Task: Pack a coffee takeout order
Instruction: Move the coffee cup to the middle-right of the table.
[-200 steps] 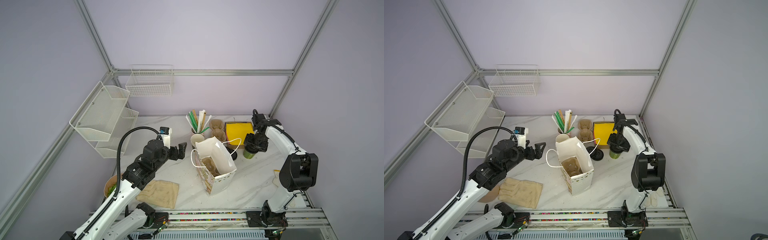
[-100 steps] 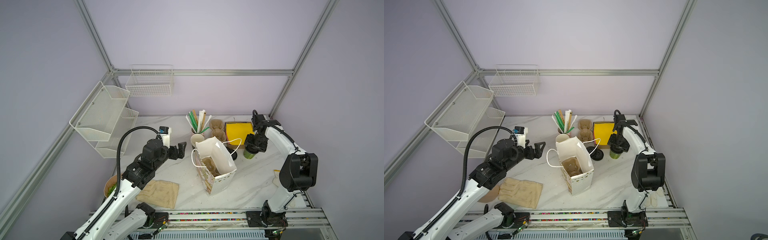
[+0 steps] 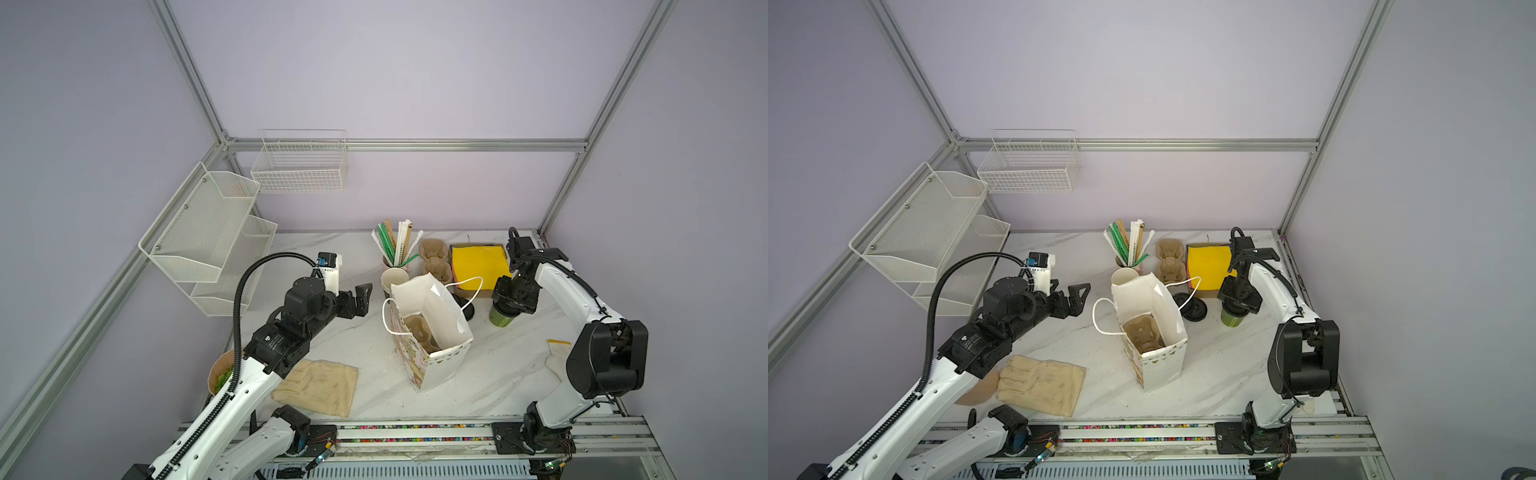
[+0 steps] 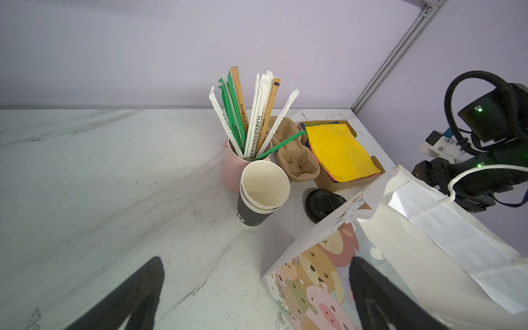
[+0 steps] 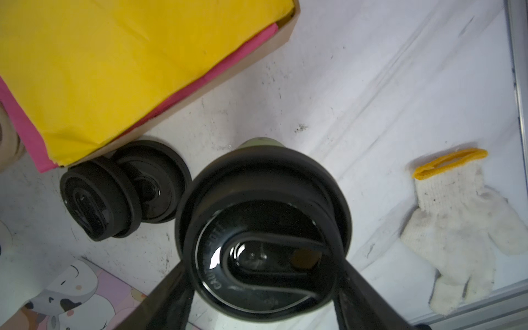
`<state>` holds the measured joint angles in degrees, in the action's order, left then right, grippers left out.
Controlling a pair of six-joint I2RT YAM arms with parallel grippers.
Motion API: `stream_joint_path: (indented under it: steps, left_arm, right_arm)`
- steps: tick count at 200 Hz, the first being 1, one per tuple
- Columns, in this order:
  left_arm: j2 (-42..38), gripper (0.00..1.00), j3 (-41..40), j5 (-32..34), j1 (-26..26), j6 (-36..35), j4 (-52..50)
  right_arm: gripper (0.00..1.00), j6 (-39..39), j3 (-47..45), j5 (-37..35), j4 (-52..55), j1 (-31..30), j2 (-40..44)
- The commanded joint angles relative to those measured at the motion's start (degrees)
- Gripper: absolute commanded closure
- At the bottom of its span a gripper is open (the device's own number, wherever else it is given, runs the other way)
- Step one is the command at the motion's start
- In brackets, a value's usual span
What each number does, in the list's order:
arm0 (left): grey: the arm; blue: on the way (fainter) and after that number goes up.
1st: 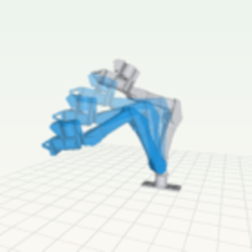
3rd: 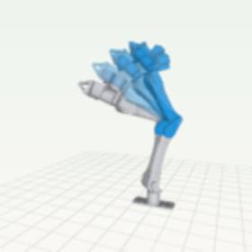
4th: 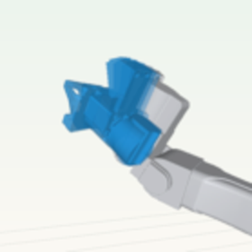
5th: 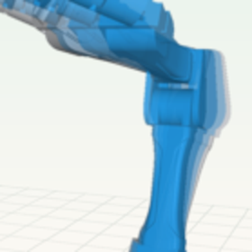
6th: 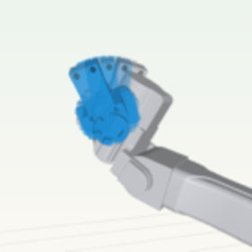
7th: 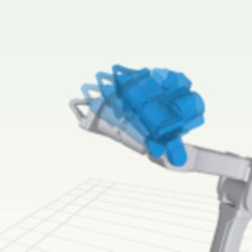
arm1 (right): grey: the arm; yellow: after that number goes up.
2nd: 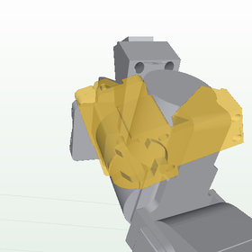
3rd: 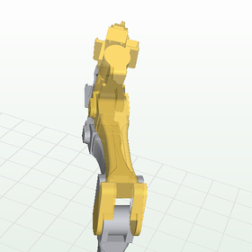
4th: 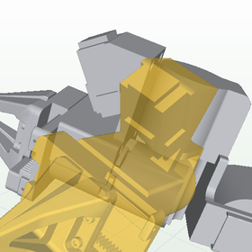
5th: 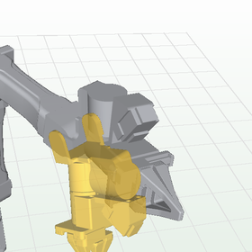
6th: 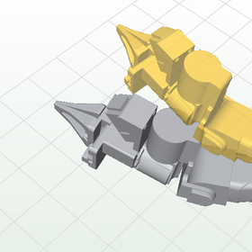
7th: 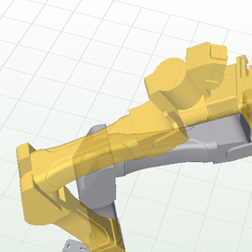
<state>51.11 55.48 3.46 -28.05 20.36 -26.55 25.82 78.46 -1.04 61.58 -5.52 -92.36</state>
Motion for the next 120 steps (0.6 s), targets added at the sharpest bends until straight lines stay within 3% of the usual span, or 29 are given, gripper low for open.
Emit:
stream_joint_path:
  steps: [1,79,120]
  left_arm:
    - [-0.20,0.00,-1.08,-1.04,0.59,-0.19,2.64]
    - [-0.45,0.00,-1.34,-1.88,1.24,0.12,2.93]
    - [-0.66,0.00,-1.51,-1.88,1.31,0.12,2.87]
  right_arm:
    - [0.25,-0.27,-1.38,-0.59,3.72,-0.97,3.59]
    - [0.26,4.65,-7.31,2.20,5.29,-12.81,10.01]
    - [0.26,4.85,-10.60,2.40,4.19,-14.10,10.27]
